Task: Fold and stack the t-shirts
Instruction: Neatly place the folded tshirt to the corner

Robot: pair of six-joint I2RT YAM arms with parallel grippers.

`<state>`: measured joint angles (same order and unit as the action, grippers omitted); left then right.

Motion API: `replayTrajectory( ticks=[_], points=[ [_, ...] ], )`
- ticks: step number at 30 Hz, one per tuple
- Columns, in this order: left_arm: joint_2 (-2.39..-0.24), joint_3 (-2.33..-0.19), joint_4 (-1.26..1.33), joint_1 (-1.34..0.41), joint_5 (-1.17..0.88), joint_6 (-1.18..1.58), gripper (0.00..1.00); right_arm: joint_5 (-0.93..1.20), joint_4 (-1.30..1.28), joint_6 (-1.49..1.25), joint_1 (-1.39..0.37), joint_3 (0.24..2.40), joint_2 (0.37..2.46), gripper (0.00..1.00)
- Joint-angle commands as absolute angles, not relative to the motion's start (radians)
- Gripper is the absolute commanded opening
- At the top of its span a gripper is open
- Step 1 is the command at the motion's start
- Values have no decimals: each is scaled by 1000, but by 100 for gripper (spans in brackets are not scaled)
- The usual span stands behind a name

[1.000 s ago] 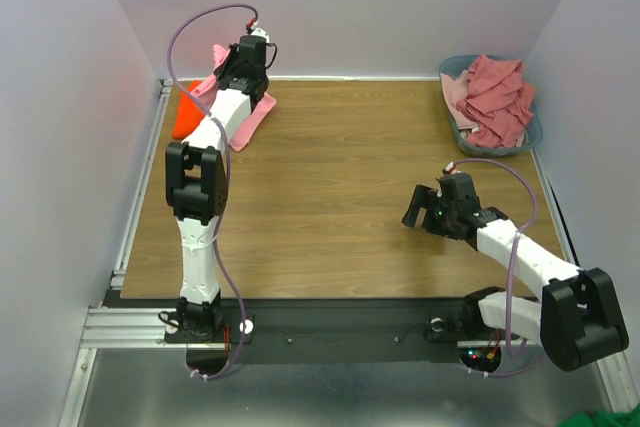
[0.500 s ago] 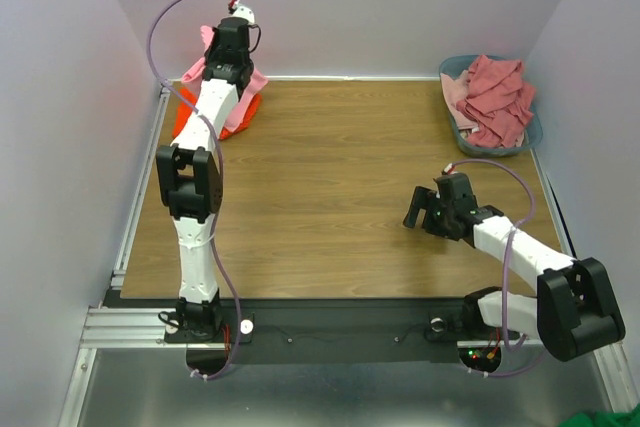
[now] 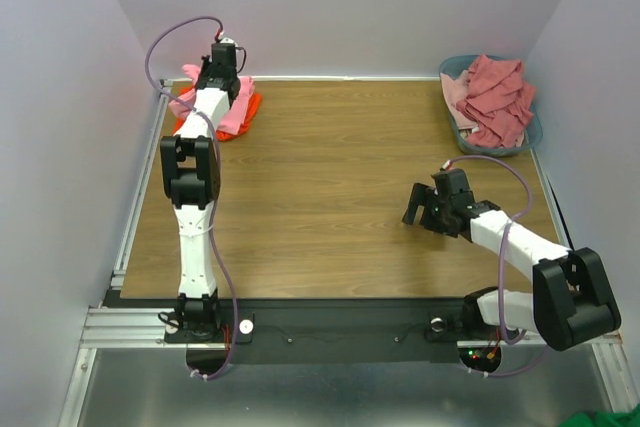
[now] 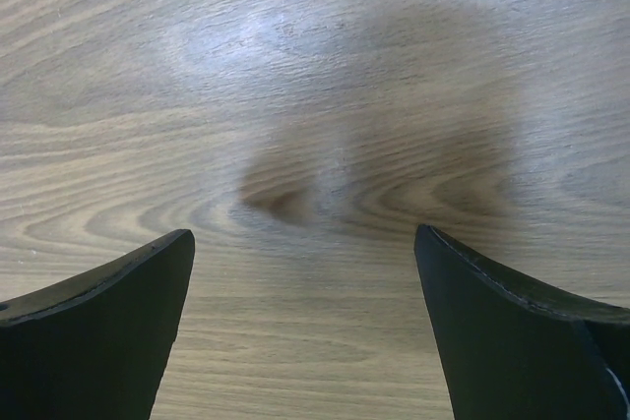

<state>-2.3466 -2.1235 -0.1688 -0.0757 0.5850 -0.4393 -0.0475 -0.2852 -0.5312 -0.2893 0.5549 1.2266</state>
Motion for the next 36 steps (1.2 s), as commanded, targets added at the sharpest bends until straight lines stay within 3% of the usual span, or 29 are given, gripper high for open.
replayTrajectory(
  ticks=[1, 2, 5, 6, 8, 9, 18, 22, 25, 30, 31, 36],
  points=[
    [-2352, -2204, -152, -38, 629, -396, 0, -72, -250, -540, -291, 574, 1262, 100],
    [-2364, -2210, -164, -34, 626, -379, 0, -72, -250, -540, -291, 577, 1267, 100],
    [-2373, -2210, -173, -22, 624, -367, 66, -68, -250, -543, -291, 581, 1281, 100],
    [-2373, -2210, -173, -20, 632, -361, 74, -67, -249, -545, -291, 581, 1282, 100],
    [-2367, -2210, -181, -12, 650, -330, 81, -64, -250, -545, -291, 581, 1284, 100],
    [-2361, -2210, -193, -9, 644, -289, 98, -66, -249, -546, -291, 580, 1284, 100],
    [-2205, -2235, -360, 23, 563, -13, 98, -37, -250, -538, -291, 561, 1212, 100],
    [-2041, -2105, -439, 20, 350, 222, 98, -5, -250, -540, -291, 551, 1117, 100],
    [-1789, -1715, -315, -41, 205, 408, 98, -28, -252, -541, -291, 537, 1059, 100],
    [-1353, -1077, -48, -386, 362, 463, 98, -43, -258, -534, -290, 511, 959, 100],
    [-1271, -1005, -22, -496, 398, 491, 98, -48, -258, -535, -290, 506, 939, 100],
    [-1057, -674, -17, -591, 440, 633, 99, -52, -261, -529, -290, 491, 824, 100]
  ],
)
